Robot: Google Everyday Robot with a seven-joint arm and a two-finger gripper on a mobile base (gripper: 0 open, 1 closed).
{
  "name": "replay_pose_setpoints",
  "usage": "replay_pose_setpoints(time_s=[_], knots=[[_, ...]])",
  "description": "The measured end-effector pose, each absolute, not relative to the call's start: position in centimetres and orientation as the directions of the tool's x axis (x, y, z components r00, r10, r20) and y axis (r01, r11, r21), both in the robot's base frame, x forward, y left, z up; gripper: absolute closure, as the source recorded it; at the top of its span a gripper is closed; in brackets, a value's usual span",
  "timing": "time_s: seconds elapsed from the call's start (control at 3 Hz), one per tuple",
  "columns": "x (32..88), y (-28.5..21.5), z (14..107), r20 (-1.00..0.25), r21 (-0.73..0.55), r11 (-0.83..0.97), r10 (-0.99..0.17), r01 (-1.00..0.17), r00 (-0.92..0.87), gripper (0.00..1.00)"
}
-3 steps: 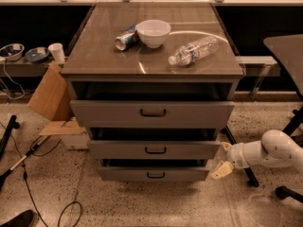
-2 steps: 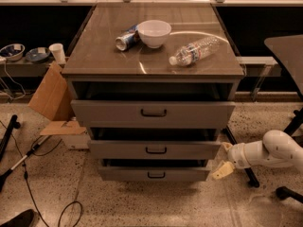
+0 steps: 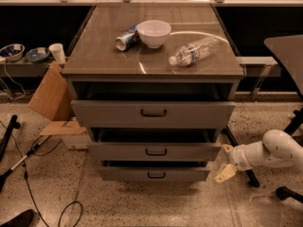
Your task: Open middle drawer
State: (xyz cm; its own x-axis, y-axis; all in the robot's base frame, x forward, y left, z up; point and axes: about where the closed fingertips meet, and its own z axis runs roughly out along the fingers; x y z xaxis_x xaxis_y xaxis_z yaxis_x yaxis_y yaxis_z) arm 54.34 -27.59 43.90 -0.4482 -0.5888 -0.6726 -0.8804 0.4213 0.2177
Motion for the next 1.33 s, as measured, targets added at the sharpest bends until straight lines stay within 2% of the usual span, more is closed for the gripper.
replay_pose_setpoints(time_s=[0.33, 0.67, 1.33], knots=[[52.4, -27.8, 43.4, -0.605, 0.255, 0.398, -0.645, -0.881, -0.467, 0.00], [47.2, -28.2, 41.6, -0.444, 0.351, 0.415, -0.716, -0.840, -0.539, 0.00], [45.8, -27.2, 40.6, -0.394, 0.383, 0.421, -0.731, -0.822, -0.558, 0.00]])
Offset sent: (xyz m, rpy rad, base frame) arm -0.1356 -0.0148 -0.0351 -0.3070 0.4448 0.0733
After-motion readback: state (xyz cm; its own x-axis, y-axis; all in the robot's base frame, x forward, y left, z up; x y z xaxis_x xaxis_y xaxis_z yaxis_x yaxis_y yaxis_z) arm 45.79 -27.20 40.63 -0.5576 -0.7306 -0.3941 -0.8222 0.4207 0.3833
